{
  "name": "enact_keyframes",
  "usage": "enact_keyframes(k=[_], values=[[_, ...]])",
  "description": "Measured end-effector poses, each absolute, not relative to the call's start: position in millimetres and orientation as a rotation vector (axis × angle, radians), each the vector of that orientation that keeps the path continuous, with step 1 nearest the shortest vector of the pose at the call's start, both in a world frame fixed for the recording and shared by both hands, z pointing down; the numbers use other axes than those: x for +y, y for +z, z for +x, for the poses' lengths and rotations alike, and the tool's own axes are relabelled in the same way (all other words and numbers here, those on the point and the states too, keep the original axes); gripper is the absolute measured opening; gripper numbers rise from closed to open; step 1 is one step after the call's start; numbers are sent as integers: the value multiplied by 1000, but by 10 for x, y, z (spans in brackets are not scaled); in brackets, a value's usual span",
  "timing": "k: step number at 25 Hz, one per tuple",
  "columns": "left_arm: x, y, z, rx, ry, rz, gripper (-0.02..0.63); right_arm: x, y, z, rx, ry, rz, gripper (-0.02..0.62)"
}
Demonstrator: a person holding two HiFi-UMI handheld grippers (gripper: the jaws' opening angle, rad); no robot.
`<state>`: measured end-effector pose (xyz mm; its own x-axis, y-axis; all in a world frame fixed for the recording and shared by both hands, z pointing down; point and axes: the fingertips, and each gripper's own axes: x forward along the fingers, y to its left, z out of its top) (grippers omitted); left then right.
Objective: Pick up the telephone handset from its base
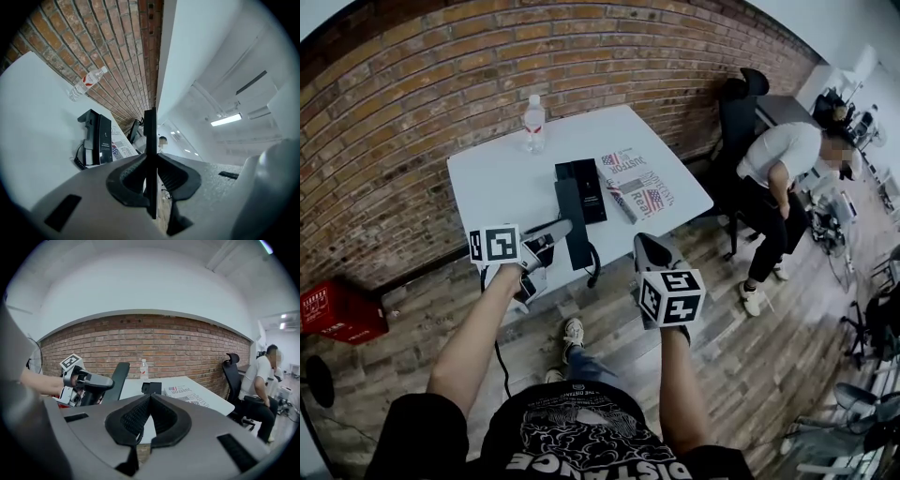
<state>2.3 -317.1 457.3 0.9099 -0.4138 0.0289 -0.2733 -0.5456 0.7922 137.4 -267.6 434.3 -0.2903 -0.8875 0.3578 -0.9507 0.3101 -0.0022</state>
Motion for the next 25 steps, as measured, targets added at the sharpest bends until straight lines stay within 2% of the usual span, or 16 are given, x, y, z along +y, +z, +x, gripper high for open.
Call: enact_keyframes(k=[10,25], values=[[-2617,4333,25,-495,-223,2238,74,-2213,4207,1294,-2316,273,1657,0],[-1912,4105,250,-672,-303,2272,74,-1710,4047,1616,-2429,223,1569,0]])
